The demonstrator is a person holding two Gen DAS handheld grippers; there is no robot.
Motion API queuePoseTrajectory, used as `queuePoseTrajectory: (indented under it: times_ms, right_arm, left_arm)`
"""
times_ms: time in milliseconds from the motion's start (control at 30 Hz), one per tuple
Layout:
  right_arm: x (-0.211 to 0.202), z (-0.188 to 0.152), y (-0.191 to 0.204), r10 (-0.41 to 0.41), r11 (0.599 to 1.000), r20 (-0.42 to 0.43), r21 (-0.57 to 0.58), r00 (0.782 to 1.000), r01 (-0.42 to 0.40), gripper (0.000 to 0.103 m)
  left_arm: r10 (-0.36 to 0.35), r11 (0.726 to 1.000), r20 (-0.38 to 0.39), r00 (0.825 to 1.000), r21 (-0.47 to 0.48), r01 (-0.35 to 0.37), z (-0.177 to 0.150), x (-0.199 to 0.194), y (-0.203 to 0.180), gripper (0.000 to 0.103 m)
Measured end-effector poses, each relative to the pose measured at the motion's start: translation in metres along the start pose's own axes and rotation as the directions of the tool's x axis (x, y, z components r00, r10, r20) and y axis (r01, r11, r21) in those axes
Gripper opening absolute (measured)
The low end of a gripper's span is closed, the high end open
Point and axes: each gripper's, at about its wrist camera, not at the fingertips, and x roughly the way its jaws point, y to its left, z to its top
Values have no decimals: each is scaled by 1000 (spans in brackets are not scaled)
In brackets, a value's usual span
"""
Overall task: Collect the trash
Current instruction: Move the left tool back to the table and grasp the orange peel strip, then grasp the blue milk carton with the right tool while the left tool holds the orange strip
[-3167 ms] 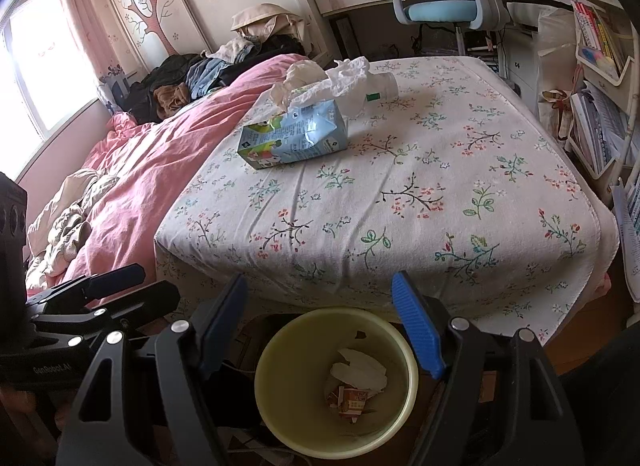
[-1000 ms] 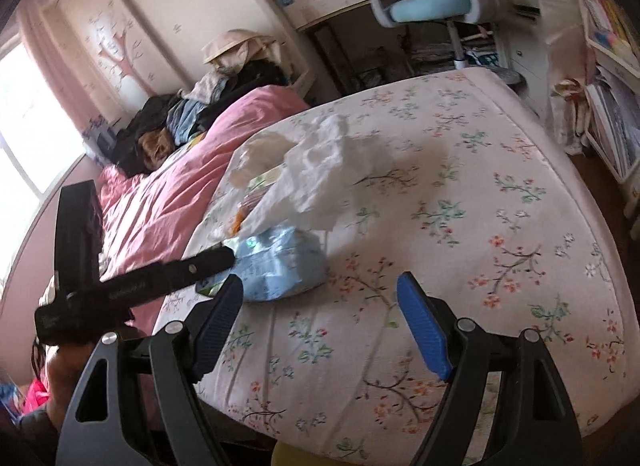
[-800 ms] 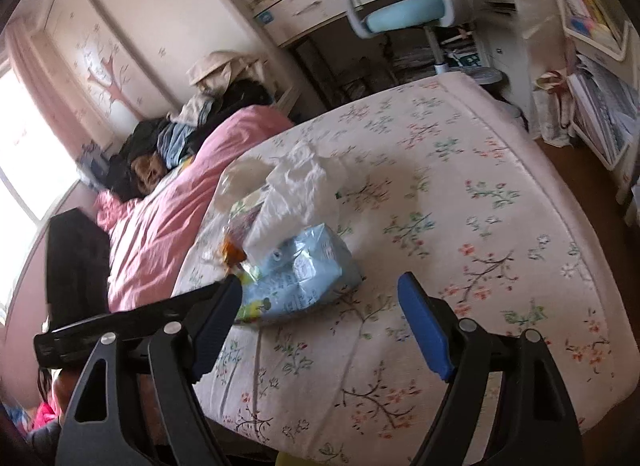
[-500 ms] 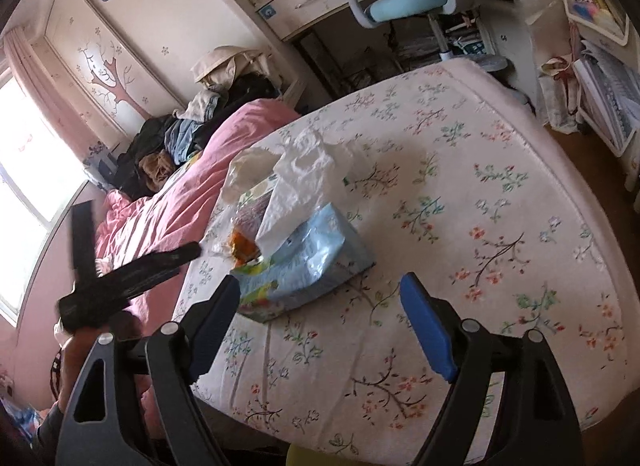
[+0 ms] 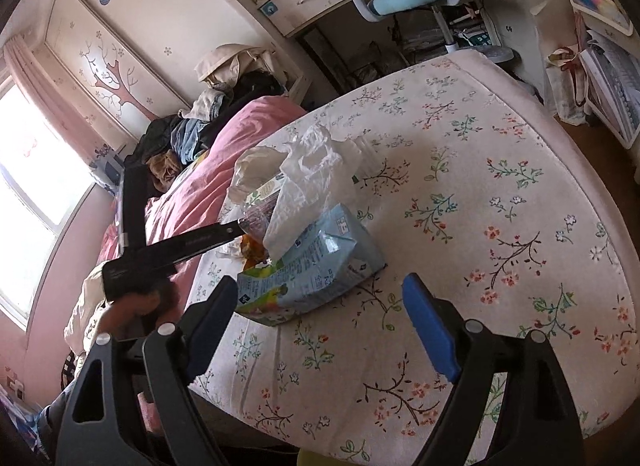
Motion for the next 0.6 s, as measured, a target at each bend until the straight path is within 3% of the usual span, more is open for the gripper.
queuePoseTrajectory:
  times_ms: [167,233,433,600]
  right_arm:
    - [2,1,3,11,1000,-10,0,1000,-11,81]
    - [3,1,4,14,1000,-12,-4,1000,-14,81]
    - [2,0,5,13,1000,-3,-4,1000,-13,82]
    - [2,-5,6,4,1000,-8,-14,1000,-4,82]
  left_arm:
    - [12,1000,-30,999,18,-12,3,16,-3,33]
    - [-5,1000,-22,1000,3,5,6,13,1,22]
    - [-112,989,35,993,-91,115,9,-14,25,17]
    - [-249,944,97,964,-197,264,1,-46,53,17]
